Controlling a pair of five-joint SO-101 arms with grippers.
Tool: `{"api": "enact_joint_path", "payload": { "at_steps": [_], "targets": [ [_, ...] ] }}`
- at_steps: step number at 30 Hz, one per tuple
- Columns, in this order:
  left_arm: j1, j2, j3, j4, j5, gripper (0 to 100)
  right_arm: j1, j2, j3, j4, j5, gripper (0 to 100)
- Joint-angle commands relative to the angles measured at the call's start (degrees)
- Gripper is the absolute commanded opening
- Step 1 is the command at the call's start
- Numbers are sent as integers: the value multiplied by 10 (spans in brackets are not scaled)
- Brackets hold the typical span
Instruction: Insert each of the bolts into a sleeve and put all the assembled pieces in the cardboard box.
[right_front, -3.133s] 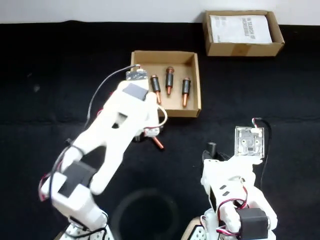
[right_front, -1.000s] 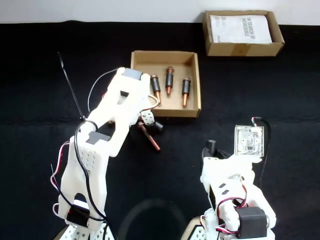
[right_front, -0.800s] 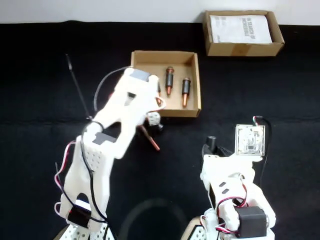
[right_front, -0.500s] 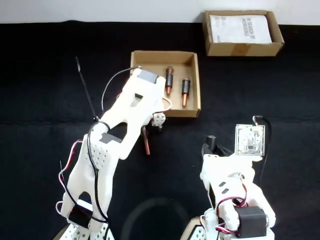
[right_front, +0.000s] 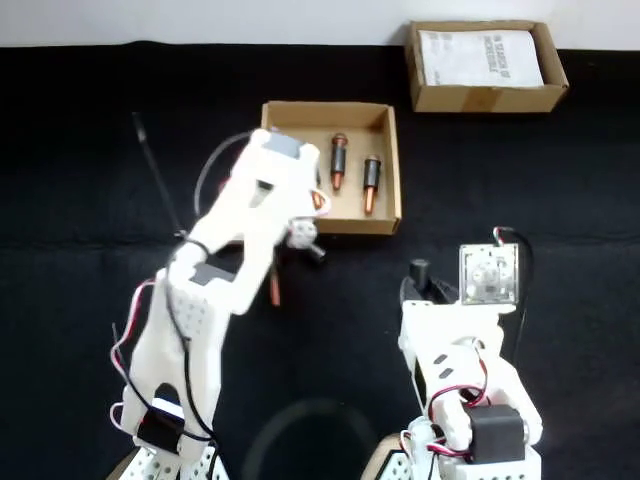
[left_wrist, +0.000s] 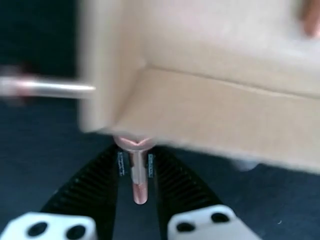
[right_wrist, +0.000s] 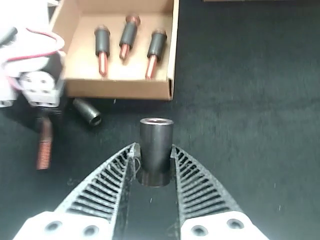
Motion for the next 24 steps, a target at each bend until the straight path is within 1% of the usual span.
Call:
{"api": "enact_joint_path", "payload": {
  "at_steps": [1, 4, 7, 10, 13, 18, 22, 24],
  "targets": [
    [11, -134, -10, 4, -45, 9, 1, -7, 23, -66, 9, 7],
    [13, -202, -7, 4, -89, 9, 1, -7, 68, -132, 7, 7],
    [13, -244, -7, 4, -113, 9, 0, -7, 124, -197, 7, 7],
    [13, -261, -7, 4, -126, 9, -22, -7, 175, -258, 7, 7],
    [12, -264, -7, 1, -129, 9, -61, -7, 217, -328, 7, 7],
    [11, -269, -7, -56, -128, 9, -121, -7, 280, -468, 7, 7],
    [10, -269, -7, -113, -128, 9, -139, -7, 317, -560, 7, 7],
    [9, -267, -6, -136, -128, 9, -139, -7, 320, -582, 7, 7]
  ]
}}
